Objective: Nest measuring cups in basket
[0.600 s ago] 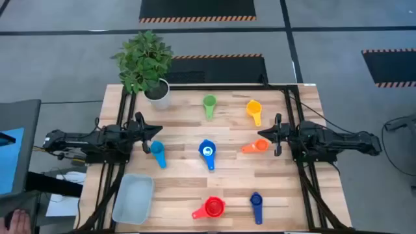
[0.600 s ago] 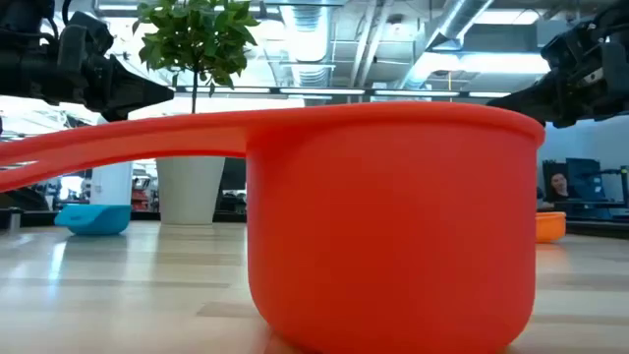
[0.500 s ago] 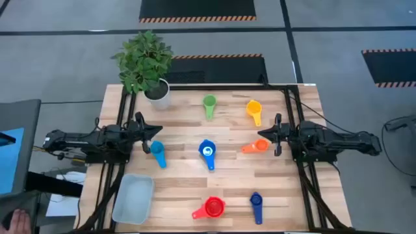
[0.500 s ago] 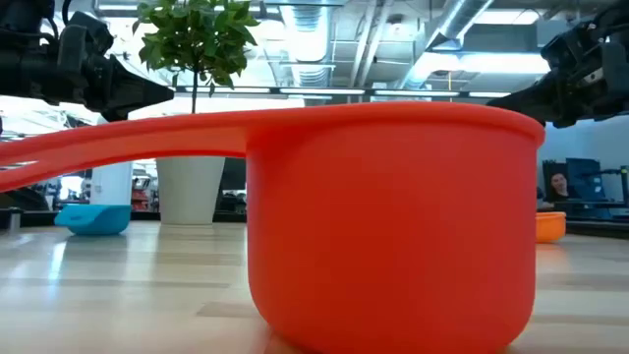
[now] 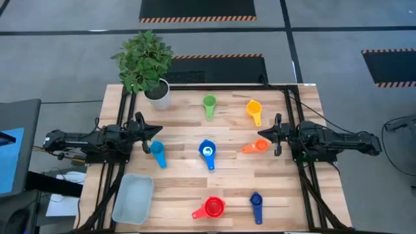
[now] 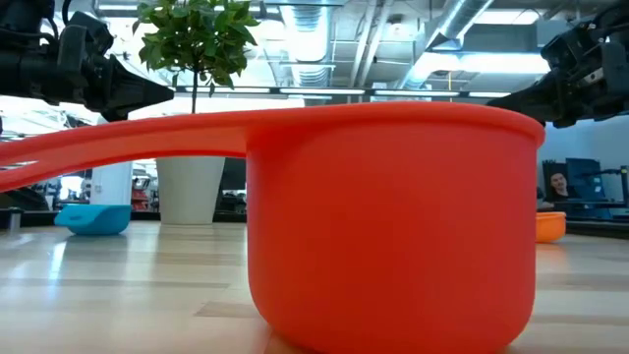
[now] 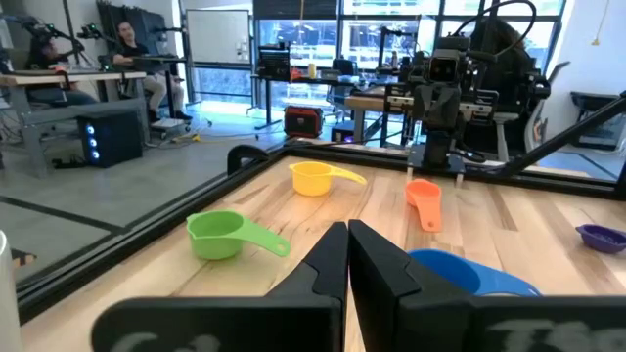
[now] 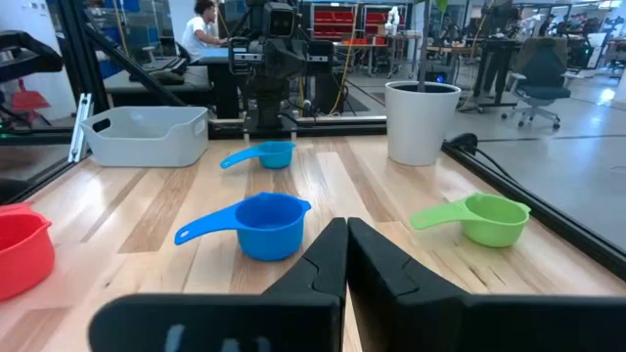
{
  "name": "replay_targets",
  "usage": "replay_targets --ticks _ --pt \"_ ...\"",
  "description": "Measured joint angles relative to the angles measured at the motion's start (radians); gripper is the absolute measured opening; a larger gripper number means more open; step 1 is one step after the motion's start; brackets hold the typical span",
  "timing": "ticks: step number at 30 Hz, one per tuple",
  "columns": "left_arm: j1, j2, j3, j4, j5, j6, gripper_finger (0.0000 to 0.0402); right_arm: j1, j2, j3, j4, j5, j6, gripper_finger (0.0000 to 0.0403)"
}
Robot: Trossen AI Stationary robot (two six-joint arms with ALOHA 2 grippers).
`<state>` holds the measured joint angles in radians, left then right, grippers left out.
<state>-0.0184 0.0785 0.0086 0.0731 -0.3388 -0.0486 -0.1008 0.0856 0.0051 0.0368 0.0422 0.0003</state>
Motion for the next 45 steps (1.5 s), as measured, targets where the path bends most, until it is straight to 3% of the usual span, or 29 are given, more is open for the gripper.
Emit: replay_targets --ticks 23,31,36,45 --pt "0.000 0.000 0.000 0.000 -0.007 0.041 0.0002 0.000 0.000 0.000 0.000 0.000 0.000 0.0037" --pt "0.000 0.000 0.000 0.000 -0.007 -0.024 0.0002 0.000 0.000 0.000 0.000 0.000 0.000 0.0037" --pt "0.002 0.000 0.000 0.051 -0.070 0.009 0.0002 0.000 0.000 0.000 0.000 0.000 0.000 0.0037" --pt "0.001 0.000 0.000 0.045 -0.094 -0.034 0.0003 -0.001 0.000 0.000 0.053 0.030 0.038 0.0037"
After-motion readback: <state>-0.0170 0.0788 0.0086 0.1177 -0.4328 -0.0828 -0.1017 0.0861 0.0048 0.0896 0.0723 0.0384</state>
